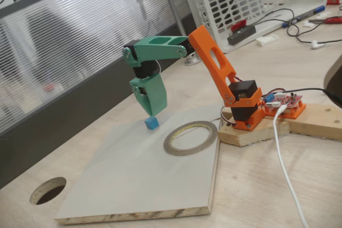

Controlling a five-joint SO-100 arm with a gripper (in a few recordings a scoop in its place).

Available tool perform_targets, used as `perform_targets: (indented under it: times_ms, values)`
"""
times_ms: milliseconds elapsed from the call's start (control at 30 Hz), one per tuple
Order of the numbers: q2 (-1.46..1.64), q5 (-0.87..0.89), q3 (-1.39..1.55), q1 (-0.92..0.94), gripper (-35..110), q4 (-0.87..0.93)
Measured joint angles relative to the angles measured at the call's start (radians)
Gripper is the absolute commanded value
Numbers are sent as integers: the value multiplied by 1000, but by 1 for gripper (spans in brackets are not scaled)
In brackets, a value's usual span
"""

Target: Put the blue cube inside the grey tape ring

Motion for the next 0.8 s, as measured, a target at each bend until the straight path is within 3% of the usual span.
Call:
perform_targets:
  times_ms: [800]
  values:
    - [0, 0, 3, 11, 5, -2]
